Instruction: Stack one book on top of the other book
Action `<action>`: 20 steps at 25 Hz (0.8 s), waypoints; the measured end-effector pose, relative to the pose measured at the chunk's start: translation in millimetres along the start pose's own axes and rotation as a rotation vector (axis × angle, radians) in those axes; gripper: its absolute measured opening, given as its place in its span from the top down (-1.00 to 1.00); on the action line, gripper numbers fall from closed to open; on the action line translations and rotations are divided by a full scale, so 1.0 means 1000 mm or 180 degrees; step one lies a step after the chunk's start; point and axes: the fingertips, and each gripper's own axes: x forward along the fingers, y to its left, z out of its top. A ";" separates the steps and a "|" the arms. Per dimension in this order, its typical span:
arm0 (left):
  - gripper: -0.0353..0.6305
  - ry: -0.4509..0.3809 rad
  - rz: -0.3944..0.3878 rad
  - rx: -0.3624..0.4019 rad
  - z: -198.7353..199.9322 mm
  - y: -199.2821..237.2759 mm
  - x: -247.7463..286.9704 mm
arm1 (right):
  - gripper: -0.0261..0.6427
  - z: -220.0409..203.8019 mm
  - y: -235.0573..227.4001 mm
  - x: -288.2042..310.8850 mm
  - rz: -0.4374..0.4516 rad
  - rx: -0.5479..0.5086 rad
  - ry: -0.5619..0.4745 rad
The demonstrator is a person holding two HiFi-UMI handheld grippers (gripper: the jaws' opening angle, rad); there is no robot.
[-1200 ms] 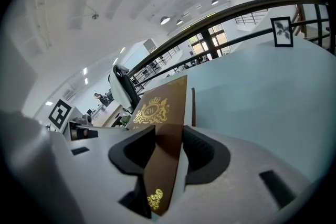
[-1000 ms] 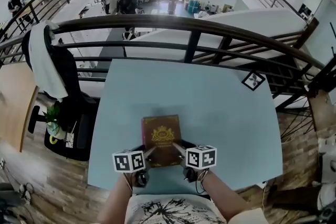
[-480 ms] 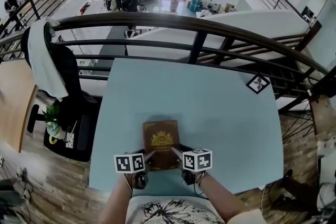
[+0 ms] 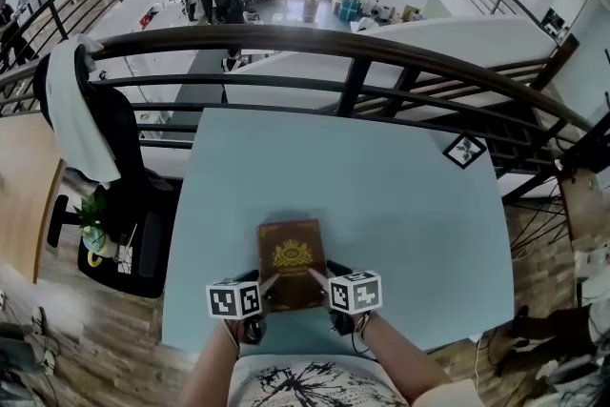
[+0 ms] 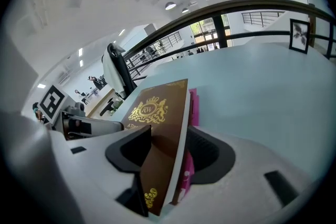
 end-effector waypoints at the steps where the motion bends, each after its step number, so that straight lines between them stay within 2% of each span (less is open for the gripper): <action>1: 0.16 -0.0064 0.0033 0.0059 0.004 -0.001 -0.003 | 0.29 0.002 0.000 -0.003 -0.0027 -0.0010 -0.0032; 4: 0.16 -0.0287 0.0055 0.0170 0.018 -0.009 -0.018 | 0.30 0.013 0.004 -0.018 -0.0047 -0.0021 -0.0237; 7: 0.19 -0.0523 0.0126 0.0359 0.035 -0.018 -0.040 | 0.61 0.029 0.008 -0.041 -0.0161 -0.0105 -0.0474; 8: 0.29 -0.0633 0.0205 0.0452 0.042 -0.020 -0.050 | 0.73 0.034 0.007 -0.049 -0.0231 -0.0121 -0.0542; 9: 0.58 -0.0754 0.0287 0.0544 0.048 -0.023 -0.059 | 0.91 0.038 0.006 -0.057 -0.0287 -0.0115 -0.0606; 10: 0.75 -0.0865 0.0346 0.0630 0.054 -0.026 -0.067 | 0.94 0.042 0.006 -0.065 -0.0314 -0.0095 -0.0672; 14: 0.82 -0.1193 0.0300 0.0983 0.069 -0.052 -0.093 | 0.94 0.058 0.014 -0.095 -0.0316 -0.0120 -0.1004; 20: 0.84 -0.1855 0.0197 0.1632 0.096 -0.106 -0.140 | 0.94 0.088 0.043 -0.157 -0.0264 -0.0620 -0.1757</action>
